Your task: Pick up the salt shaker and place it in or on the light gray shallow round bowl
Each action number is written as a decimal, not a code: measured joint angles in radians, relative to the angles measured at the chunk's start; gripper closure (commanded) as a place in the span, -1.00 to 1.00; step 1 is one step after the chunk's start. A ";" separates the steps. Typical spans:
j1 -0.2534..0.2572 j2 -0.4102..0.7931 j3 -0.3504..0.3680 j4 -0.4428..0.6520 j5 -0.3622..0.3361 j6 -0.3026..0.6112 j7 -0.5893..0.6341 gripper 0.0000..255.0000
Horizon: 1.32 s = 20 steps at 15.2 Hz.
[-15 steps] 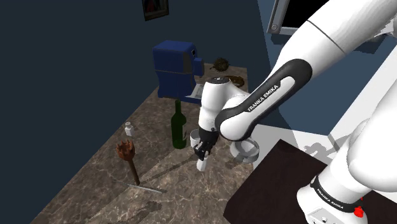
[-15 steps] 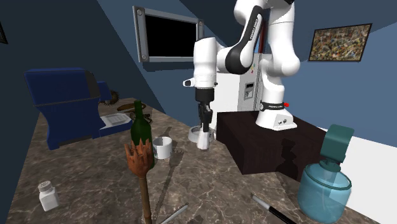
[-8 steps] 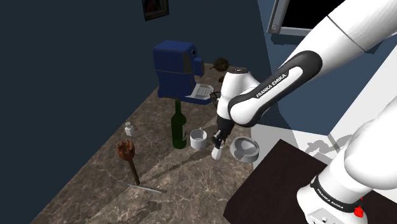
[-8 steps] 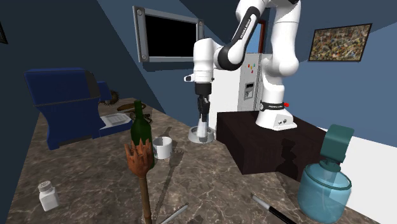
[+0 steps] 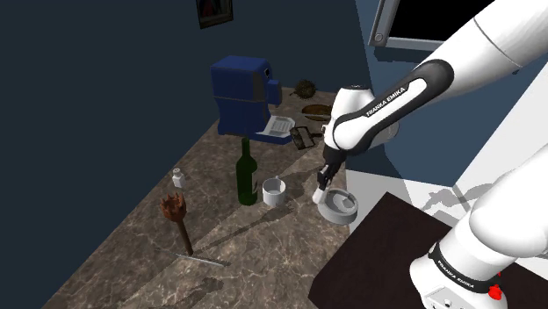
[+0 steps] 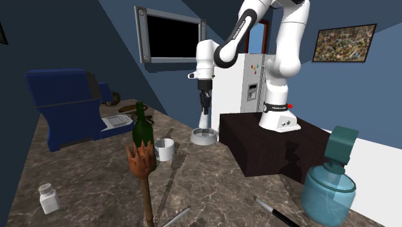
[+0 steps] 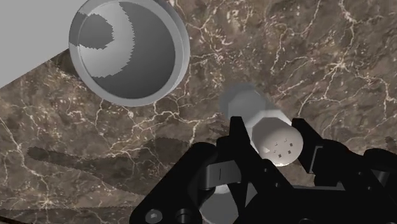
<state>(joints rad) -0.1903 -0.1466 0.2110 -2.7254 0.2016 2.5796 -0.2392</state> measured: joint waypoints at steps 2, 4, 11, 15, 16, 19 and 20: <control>-0.033 -0.016 -0.042 -0.006 -0.010 -0.016 -0.065 1.00; -0.066 -0.021 -0.084 -0.005 -0.025 -0.028 -0.127 1.00; -0.165 -0.005 -0.203 0.034 -0.072 -0.065 -0.302 1.00; -0.169 0.053 -0.213 0.034 -0.064 -0.008 -0.328 1.00; -0.169 0.067 -0.213 0.031 -0.060 0.007 -0.332 1.00; -0.167 0.109 -0.213 0.025 -0.048 0.055 -0.344 1.00; -0.166 0.132 -0.213 0.030 -0.043 0.073 -0.349 1.00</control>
<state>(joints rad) -0.3559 -0.0150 -0.0017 -2.6956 0.1590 2.6528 -0.5882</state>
